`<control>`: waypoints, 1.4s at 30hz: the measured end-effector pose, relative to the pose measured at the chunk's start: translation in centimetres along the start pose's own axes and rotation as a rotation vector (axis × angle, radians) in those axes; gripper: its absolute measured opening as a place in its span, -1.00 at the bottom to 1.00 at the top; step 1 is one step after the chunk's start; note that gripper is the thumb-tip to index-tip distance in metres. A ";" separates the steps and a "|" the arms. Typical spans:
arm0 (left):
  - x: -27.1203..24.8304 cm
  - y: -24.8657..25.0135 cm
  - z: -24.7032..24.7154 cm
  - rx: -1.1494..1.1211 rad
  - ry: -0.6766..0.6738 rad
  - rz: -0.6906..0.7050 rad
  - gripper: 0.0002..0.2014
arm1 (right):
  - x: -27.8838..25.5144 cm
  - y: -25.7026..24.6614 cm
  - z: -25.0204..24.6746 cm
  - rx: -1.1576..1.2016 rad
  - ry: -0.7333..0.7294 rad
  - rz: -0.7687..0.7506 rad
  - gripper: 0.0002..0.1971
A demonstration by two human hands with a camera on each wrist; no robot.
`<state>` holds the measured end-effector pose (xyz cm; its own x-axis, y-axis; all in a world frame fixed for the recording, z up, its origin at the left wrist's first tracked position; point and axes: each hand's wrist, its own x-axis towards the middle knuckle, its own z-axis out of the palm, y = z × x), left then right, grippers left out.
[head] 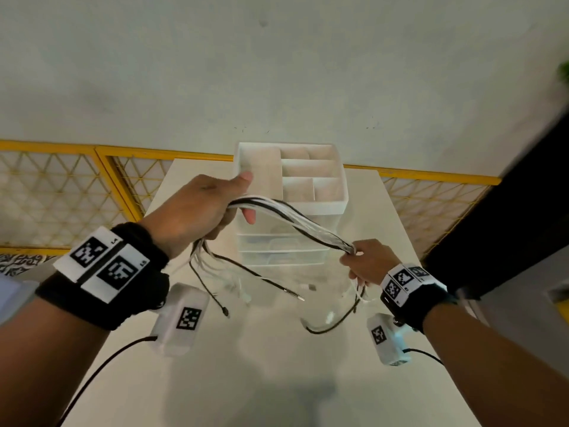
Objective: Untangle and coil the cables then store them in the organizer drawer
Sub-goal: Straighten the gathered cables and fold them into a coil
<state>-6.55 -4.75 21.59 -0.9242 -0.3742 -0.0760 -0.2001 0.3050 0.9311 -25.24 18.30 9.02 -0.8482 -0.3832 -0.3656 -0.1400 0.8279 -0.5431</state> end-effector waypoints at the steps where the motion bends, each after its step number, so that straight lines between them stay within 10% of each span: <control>1: 0.0 -0.3 0.0 0.025 -0.019 -0.023 -0.41 | 0.4 0.5 -0.1 -0.005 0.016 0.021 -0.85; 12: 1.5 -6.2 1.3 0.475 -0.406 -0.347 -0.40 | 8.2 1.1 -6.9 0.759 0.198 0.091 -0.75; 17: 2.7 -6.8 1.7 0.613 -0.221 -0.205 -0.42 | 8.8 -1.6 -7.9 1.007 0.239 -0.119 -0.62; 22: 3.3 -5.5 1.7 0.676 -0.155 -0.099 -0.43 | 9.9 -1.7 -8.5 1.220 0.069 0.006 -0.73; 25: 3.1 -5.0 2.5 0.684 -0.226 -0.077 -0.42 | 11.5 -0.8 -7.1 1.118 0.118 0.079 -0.88; 29: 3.0 -4.7 3.8 0.626 -0.351 -0.113 -0.39 | 13.6 0.4 -3.8 0.284 0.141 0.139 -0.70; 32: 3.3 -4.4 4.3 0.614 -0.359 -0.112 -0.37 | 13.9 1.4 -3.0 0.278 0.179 0.225 -0.44; 42: 3.6 -4.9 6.4 0.660 -0.288 -0.080 -0.47 | 13.9 1.1 -4.6 0.640 0.327 -0.040 -0.58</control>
<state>-11.00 -2.02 14.50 -0.9294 -0.1992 -0.3106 -0.3409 0.7858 0.5161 -39.54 15.71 6.78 -0.9723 -0.1829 -0.1452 0.0675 0.3750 -0.9246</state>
